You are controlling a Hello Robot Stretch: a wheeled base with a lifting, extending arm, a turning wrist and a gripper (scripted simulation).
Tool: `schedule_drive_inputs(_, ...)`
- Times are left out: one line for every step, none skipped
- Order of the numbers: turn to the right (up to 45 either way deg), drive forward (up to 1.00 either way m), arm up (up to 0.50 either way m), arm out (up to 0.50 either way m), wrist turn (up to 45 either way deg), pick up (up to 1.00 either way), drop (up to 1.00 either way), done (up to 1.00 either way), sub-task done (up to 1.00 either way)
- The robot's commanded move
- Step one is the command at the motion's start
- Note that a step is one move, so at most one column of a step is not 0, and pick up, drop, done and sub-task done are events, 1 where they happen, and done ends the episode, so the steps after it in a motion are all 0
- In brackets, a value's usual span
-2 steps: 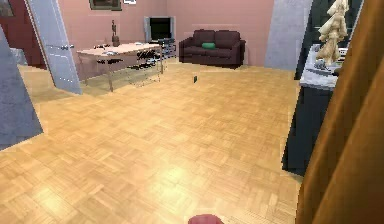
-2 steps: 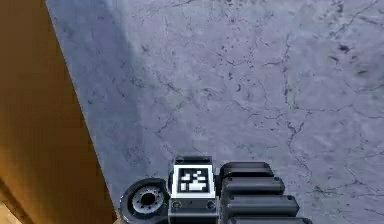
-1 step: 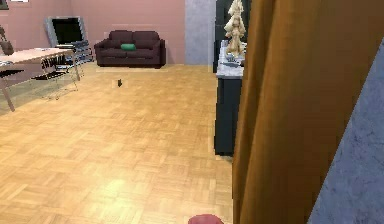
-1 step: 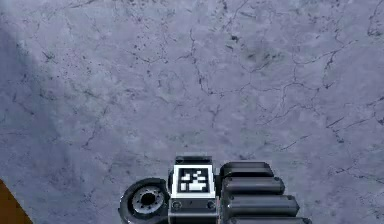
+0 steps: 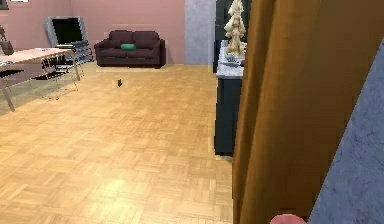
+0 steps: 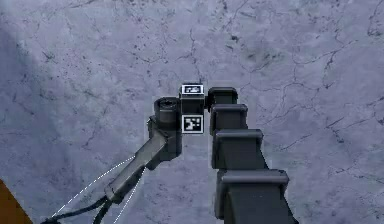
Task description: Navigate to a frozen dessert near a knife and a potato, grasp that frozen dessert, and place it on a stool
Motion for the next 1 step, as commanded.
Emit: schedule_drive_inputs(0.0,0.0,0.0,0.0,45.0,0.0,0.0,0.0,0.0)
